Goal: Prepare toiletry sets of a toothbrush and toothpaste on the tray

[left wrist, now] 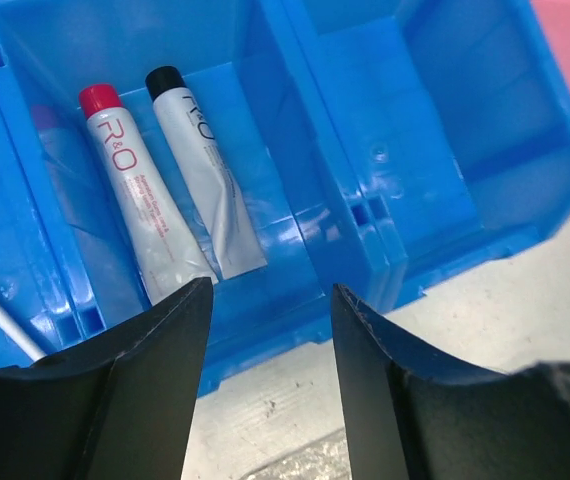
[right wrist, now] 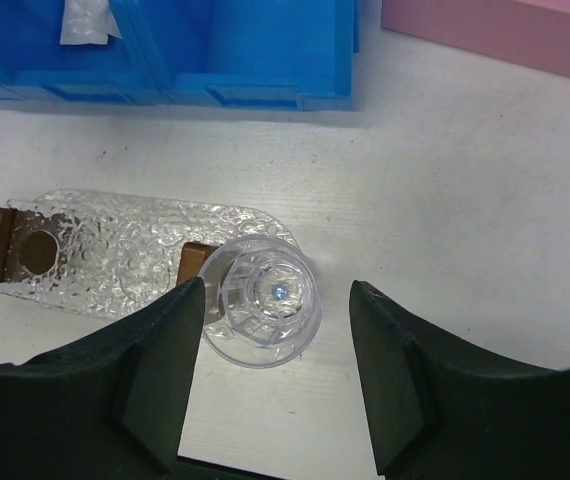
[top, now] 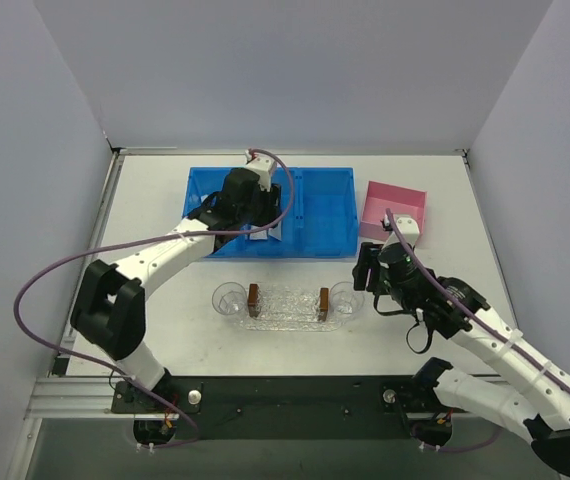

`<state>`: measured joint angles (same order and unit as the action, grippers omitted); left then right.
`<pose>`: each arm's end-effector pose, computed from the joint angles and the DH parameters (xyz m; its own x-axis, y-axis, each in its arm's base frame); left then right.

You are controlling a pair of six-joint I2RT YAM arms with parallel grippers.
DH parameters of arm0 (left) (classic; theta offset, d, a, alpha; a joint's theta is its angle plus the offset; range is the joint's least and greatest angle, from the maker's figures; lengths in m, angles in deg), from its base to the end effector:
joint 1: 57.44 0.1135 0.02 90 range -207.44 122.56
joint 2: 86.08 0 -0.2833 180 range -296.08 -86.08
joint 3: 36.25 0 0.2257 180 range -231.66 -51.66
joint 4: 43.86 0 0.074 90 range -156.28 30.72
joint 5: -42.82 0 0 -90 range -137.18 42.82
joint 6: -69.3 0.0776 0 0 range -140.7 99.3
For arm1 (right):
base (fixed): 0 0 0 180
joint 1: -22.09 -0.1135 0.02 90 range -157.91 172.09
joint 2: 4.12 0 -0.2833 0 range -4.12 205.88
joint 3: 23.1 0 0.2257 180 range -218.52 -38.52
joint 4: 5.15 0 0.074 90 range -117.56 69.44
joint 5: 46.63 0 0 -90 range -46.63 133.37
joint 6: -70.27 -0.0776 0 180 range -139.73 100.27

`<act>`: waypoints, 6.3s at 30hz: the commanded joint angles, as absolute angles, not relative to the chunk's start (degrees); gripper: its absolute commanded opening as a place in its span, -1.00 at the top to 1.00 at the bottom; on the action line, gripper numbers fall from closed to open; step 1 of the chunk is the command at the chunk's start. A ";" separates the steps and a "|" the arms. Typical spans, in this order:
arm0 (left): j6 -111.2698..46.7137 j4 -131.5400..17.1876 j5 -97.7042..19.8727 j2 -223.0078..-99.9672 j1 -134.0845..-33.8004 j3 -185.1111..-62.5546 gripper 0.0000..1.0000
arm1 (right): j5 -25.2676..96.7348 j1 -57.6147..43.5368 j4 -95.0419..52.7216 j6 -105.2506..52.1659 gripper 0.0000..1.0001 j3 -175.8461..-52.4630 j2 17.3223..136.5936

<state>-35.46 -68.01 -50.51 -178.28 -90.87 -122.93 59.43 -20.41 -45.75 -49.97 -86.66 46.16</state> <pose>0.3256 -0.2095 0.2999 -0.5289 0.0444 -0.8475 0.3859 0.9020 -0.1936 0.1550 0.1130 0.3151 -0.5280 0.1726 -0.8315 -0.2339 0.9117 0.3378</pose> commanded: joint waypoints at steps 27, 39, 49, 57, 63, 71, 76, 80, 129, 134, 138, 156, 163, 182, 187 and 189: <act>-33.44 -71.67 -46.65 -199.46 -86.89 -134.11 -0.25 | 59.46 -21.07 -47.46 -51.19 -0.13 -84.31 39.30; -33.88 -72.37 -47.18 -201.92 -86.89 -134.72 -0.17 | 59.46 -21.07 -47.46 -51.10 -0.12 -84.40 40.44; -35.99 -72.38 -44.63 -202.98 -86.89 -134.98 0.03 | 59.19 -21.07 -47.46 -51.46 -0.12 -84.58 41.67; -38.80 -71.67 -41.82 -201.31 -86.89 -134.72 0.51 | 59.20 -21.07 -47.46 -51.55 -0.11 -84.22 41.40; -40.38 -69.92 -39.27 -197.63 -86.89 -133.49 1.00 | 58.40 -21.15 -47.90 -50.23 -0.12 -85.98 41.58; -43.19 -68.24 -37.25 -189.89 -86.54 -130.24 1.00 | 59.10 -21.07 -49.83 -47.33 -0.13 -88.53 42.98; -44.51 -68.60 -38.39 -183.56 -86.18 -126.21 1.00 | 59.72 -21.15 -50.53 -42.95 -0.13 -92.56 44.83; -46.80 -68.51 -38.04 -178.56 -86.10 -124.79 1.00 | 59.46 -21.59 -50.27 -38.55 -0.13 -96.51 46.85; -78.79 -68.77 -14.48 -148.13 -85.48 -103.61 1.00 | 62.01 -43.21 -18.19 -7.78 0.53 -103.12 76.30; -79.49 -68.60 -14.39 -147.26 -85.48 -103.25 1.00 | 62.71 -43.21 -17.40 -7.42 0.94 -103.12 76.82; -80.02 -67.98 -14.22 -146.64 -85.48 -103.26 1.00 | 63.24 -43.13 -17.31 -7.60 1.00 -102.42 76.74; -80.29 -60.33 -14.57 -148.83 -85.39 -102.46 0.61 | 59.99 -39.09 -13.36 -11.03 1.00 -94.69 68.83; -77.92 -60.07 -15.18 -151.20 -85.30 -103.25 0.41 | 60.16 -36.54 -12.48 -12.52 1.00 -93.28 67.68; -52.08 -43.03 -8.33 -153.23 -85.30 -99.66 -0.20 | 52.08 -29.86 -11.16 -17.17 1.00 -93.89 61.37; -50.23 -31.78 -3.59 -151.83 -85.30 -96.67 -0.36 | 45.06 -27.66 -13.18 -22.18 1.00 -94.59 57.67; -50.23 -29.24 -0.44 -151.82 -85.30 -96.66 -0.39 | 40.05 -26.61 -14.32 -24.37 1.00 -94.68 56.09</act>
